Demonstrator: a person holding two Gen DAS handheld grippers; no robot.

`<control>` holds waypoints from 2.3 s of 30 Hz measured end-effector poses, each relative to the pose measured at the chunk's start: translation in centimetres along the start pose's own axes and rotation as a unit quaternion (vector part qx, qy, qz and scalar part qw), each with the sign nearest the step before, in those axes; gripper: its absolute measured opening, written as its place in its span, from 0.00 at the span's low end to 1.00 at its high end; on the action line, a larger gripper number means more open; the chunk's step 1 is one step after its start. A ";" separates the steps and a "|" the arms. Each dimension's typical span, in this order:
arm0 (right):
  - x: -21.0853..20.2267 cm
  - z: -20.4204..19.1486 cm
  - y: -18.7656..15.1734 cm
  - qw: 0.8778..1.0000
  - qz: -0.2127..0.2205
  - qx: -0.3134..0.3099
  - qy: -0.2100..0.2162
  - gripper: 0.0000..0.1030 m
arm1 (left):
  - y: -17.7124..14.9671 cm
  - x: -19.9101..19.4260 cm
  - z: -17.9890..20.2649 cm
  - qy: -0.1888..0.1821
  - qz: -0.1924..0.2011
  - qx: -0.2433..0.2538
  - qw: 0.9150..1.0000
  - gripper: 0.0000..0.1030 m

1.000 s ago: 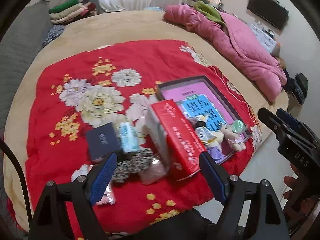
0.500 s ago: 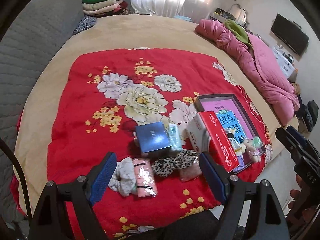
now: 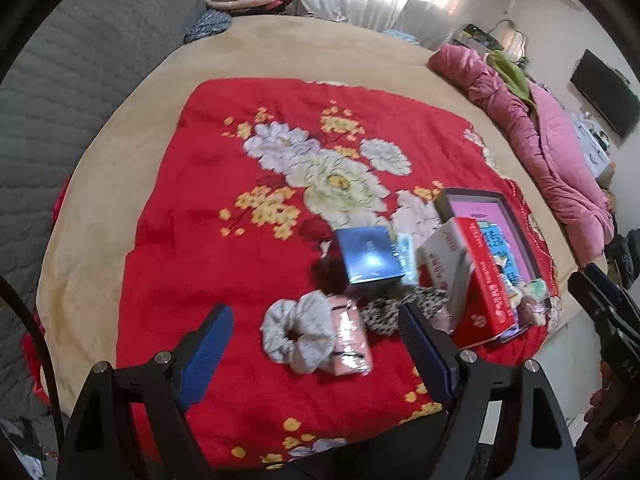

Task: Organize soft objects
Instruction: 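Move both tools back over the pile of items beside the tray, then grasp the white floral scrunchie with left tool while right tool grasps the leopard scrunchie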

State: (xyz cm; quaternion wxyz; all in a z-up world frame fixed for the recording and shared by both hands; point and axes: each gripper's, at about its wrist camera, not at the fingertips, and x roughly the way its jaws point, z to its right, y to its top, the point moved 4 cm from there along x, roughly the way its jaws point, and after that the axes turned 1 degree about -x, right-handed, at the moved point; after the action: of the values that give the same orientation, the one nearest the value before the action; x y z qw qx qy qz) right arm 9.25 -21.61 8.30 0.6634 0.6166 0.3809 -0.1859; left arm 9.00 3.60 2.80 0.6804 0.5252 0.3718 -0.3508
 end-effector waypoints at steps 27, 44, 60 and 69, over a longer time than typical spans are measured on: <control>9.3 -6.5 -7.1 0.984 -0.112 -0.137 0.024 0.76 | -5.2 7.5 -2.4 -0.005 -0.094 -0.020 0.995 0.81; 16.8 -10.6 -10.0 0.931 -0.142 -0.335 -0.018 0.76 | -5.6 12.8 -2.7 -0.003 -0.132 -0.042 0.990 0.81; 19.9 -9.8 -9.4 0.942 -0.150 -0.301 -0.010 0.25 | -4.8 15.2 -4.1 -0.006 -0.152 -0.072 0.986 0.81; 17.9 -7.3 -7.2 0.973 -0.142 -0.174 0.053 0.10 | -4.3 16.1 -4.7 -0.039 -0.151 -0.092 0.984 0.34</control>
State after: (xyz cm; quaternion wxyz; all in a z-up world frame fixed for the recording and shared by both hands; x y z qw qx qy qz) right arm 13.59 -11.86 -9.35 0.7063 0.4400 0.5256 -0.1766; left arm 12.31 5.92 -14.00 0.6791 0.3844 0.4502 -0.4340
